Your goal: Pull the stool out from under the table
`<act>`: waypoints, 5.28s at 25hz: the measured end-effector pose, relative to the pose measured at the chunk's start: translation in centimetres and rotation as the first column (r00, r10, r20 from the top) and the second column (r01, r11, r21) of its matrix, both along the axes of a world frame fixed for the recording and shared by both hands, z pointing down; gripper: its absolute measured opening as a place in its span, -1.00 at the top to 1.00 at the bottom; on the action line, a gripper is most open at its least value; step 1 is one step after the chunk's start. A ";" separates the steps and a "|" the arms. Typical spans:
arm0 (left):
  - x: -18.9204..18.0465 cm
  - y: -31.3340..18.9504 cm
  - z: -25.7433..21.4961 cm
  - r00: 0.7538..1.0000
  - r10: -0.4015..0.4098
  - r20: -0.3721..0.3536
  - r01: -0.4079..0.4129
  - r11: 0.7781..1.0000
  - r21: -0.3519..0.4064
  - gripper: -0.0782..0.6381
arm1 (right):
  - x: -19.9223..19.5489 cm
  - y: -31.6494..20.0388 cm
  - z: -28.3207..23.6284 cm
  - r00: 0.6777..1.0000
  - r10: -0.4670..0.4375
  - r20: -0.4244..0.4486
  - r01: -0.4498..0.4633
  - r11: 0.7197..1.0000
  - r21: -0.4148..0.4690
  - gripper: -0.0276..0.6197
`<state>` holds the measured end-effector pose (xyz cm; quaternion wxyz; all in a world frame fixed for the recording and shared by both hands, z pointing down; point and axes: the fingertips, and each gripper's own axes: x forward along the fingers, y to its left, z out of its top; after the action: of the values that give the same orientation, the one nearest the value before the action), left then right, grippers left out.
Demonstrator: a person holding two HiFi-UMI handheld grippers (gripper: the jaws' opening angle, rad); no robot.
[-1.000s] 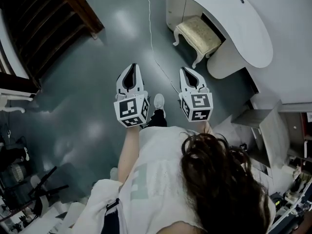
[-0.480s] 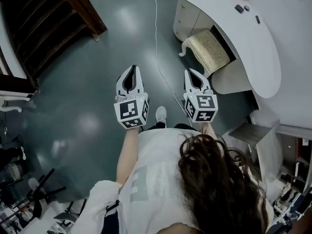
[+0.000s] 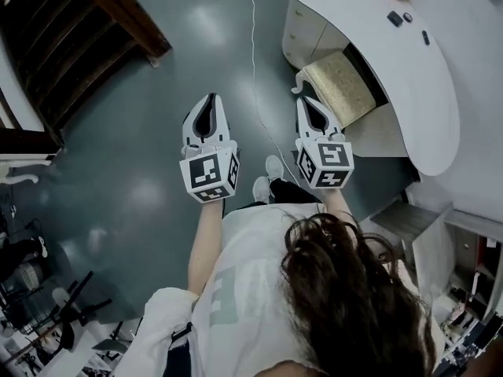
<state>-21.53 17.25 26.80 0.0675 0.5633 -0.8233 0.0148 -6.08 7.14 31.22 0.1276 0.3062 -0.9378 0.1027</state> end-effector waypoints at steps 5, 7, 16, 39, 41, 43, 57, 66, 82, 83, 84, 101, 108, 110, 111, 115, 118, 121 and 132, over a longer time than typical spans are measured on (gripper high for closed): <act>-1.1 -1.6 -0.3 0.998 -0.062 0.002 0.062 0.998 0.010 0.69 | -3.0 -2.2 -0.8 0.997 -0.077 0.009 0.077 0.997 0.032 0.82; -1.8 -2.0 -0.7 0.996 -0.088 0.017 0.088 0.996 0.008 0.69 | -4.0 -2.9 -1.3 0.994 -0.104 0.017 0.103 0.994 0.045 0.82; -4.2 -1.2 -0.7 0.987 -0.152 0.045 0.152 0.988 -0.008 0.68 | -6.6 -3.5 -0.9 0.985 -0.170 -0.002 0.170 0.984 0.050 0.82; -5.1 -2.8 1.1 0.987 -0.111 -0.117 0.119 0.991 0.059 -0.10 | -7.1 -4.3 0.9 0.988 -0.153 0.038 0.155 0.987 -0.050 -0.07; -4.9 -4.4 1.2 0.987 -0.085 -0.135 0.096 0.992 0.079 -0.10 | -6.4 -5.6 1.2 0.991 -0.122 0.048 0.125 0.991 -0.057 -0.07; -4.3 -6.4 1.5 0.990 -0.043 -0.136 0.056 0.995 0.089 -0.10 | -5.2 -7.0 1.8 0.996 -0.084 0.039 0.086 0.995 -0.052 -0.07; 3.3 -26.2 2.5 0.889 0.444 -0.111 -0.433 0.895 0.107 -0.10 | 7.5 -17.3 2.9 0.896 0.443 -0.017 -0.443 0.896 -0.037 -0.07; 10.1 -34.7 1.8 0.619 0.783 -0.060 -0.778 0.622 0.090 -0.10 | 13.4 -18.3 2.8 0.619 0.785 -0.027 -0.785 0.618 -0.032 -0.07; 13.9 -37.3 3.5 0.371 0.927 -0.062 -0.926 0.374 0.048 -0.10 | 16.2 -14.5 3.4 0.312 0.949 -0.048 -0.950 0.310 -0.046 -0.07; 14.2 -37.2 3.6 0.364 0.929 -0.065 -0.929 0.368 0.047 -0.10 | 16.5 -14.2 3.3 0.300 0.953 -0.045 -0.954 0.297 -0.049 -0.07; 14.7 -37.0 3.6 0.357 0.932 -0.066 -0.932 0.360 0.047 -0.10 | 16.8 -13.8 3.2 0.291 0.956 -0.045 -0.956 0.289 -0.049 -0.07; 15.5 -35.8 4.7 0.368 0.928 -0.061 -0.930 0.369 -0.001 -0.10 | 18.2 -13.0 3.2 0.312 0.948 -0.060 -0.950 0.310 -0.038 -0.07; 18.4 -37.8 5.7 0.336 0.942 -0.014 -0.941 0.335 -0.038 -0.10 | 20.2 -16.6 4.1 0.349 0.935 -0.057 -0.937 0.348 -0.024 -0.07; 18.9 -37.9 8.6 0.329 0.944 -0.005 -0.942 0.328 -0.066 -0.10 | 20.4 -17.3 6.6 0.364 0.929 -0.065 -0.932 0.363 -0.026 -0.07; 19.4 -38.0 10.4 0.328 0.945 -0.005 -0.942 0.326 -0.079 -0.10 | 20.8 -17.7 8.1 0.371 0.926 -0.071 -0.929 0.370 -0.028 -0.07; 21.7 -39.8 16.4 0.343 0.939 -0.023 -0.934 0.339 -0.110 -0.10 | 22.9 -19.4 13.7 0.385 0.918 -0.090 -0.923 0.382 -0.049 -0.07; 22.6 -41.1 20.5 0.350 0.936 -0.031 -0.932 0.345 -0.115 -0.10 | 23.5 -20.9 18.1 0.399 0.911 -0.109 -0.917 0.394 -0.065 -0.07; 22.6 -42.6 26.3 0.349 0.937 -0.029 -0.930 0.343 -0.133 -0.10 | 24.0 -22.9 23.9 0.408 0.903 -0.133 -0.913 0.403 -0.069 -0.07; 20.0 -44.9 46.8 0.408 0.912 -0.034 -0.892 0.390 -0.228 -0.10 | 25.3 -25.5 42.9 0.402 0.898 -0.178 -0.916 0.393 -0.080 -0.07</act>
<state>-1.57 -27.66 73.62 0.0680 0.9072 -0.3817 0.1633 19.22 -18.31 74.10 0.1253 0.7605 -0.5992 0.2164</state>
